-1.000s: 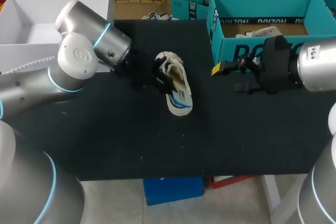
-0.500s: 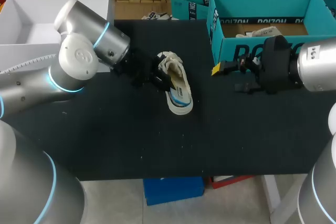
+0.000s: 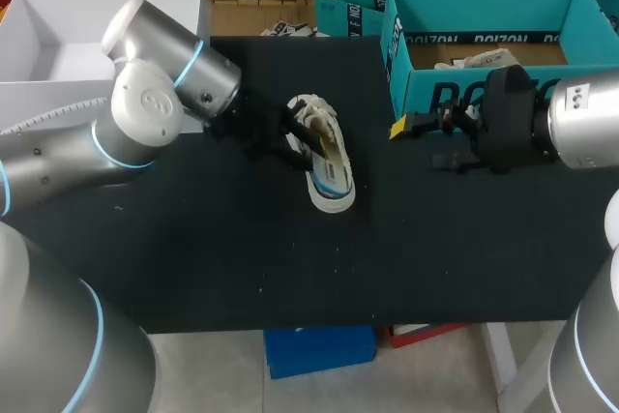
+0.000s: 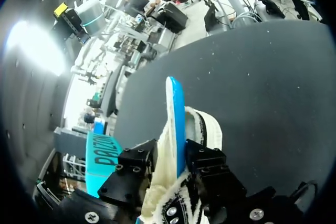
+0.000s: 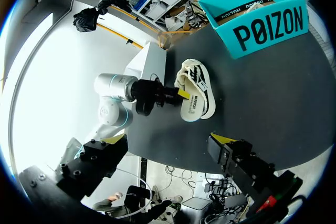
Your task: Take the shoe out of the shoebox, open the shoe tongue, remove and reinsert the insole, then place the shoe into the shoebox
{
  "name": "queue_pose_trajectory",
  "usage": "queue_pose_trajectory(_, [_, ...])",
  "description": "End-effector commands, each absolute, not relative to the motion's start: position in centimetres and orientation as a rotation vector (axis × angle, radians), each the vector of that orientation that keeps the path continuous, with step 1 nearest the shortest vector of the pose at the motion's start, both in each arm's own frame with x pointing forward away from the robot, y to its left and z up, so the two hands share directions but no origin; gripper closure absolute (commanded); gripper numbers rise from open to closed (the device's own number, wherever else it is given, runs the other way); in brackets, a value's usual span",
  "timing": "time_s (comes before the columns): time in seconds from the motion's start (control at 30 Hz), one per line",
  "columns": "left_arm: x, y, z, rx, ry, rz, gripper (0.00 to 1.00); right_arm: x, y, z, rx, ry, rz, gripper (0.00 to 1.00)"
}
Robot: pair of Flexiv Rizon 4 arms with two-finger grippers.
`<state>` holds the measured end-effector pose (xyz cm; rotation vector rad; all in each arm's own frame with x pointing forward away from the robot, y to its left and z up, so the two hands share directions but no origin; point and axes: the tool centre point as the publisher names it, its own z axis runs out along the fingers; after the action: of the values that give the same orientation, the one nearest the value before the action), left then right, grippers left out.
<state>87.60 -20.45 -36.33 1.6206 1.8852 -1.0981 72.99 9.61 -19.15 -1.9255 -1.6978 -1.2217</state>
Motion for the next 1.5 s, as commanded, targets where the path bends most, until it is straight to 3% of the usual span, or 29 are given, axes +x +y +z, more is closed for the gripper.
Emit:
queue_pose_trajectory(0.03, [86.4,-20.3,-35.4,1.631,1.854,-1.11,0.28,73.0,9.7,-19.2,-1.928,-1.698,-1.221,0.0])
queue_pose_trajectory(0.17, [85.2,-20.7,-35.1,1.659,1.83,-1.13,0.38,73.0,9.7,-19.2,-1.928,-1.698,-1.221,0.0])
queue_pose_trajectory(0.23, [84.9,-20.8,-35.0,1.671,1.825,-1.136,0.51,73.0,9.7,-19.2,-1.928,-1.698,-1.221,0.0])
queue_pose_trajectory(0.33, [84.4,-20.9,-35.1,1.698,1.823,-1.14,0.64,73.0,9.7,-19.2,-1.928,-1.698,-1.221,0.0])
queue_pose_trajectory(0.37, [84.3,-20.9,-35.2,1.712,1.826,-1.142,0.77,73.0,9.7,-19.2,-1.928,-1.698,-1.221,0.0])
queue_pose_trajectory(0.47, [83.9,-21.0,-35.6,1.738,1.832,-1.146,1.0,73.0,9.7,-19.2,-1.928,-1.698,-1.221,0.0])
queue_pose_trajectory(1.4, [86.2,-20.5,-36.4,1.689,1.876,-1.1,1.0,73.0,9.7,-19.2,-1.928,-1.698,-1.221,0.0])
queue_pose_trajectory(1.43, [86.2,-20.5,-36.3,1.688,1.874,-1.101,0.9,73.0,9.7,-19.2,-1.928,-1.698,-1.221,0.0])
queue_pose_trajectory(1.47, [86.1,-20.6,-36.2,1.687,1.872,-1.101,0.63,73.0,9.7,-19.2,-1.928,-1.698,-1.221,0.0])
queue_pose_trajectory(1.5, [86.1,-20.6,-36.1,1.686,1.871,-1.101,0.47,73.0,9.7,-19.2,-1.928,-1.698,-1.221,0.0])
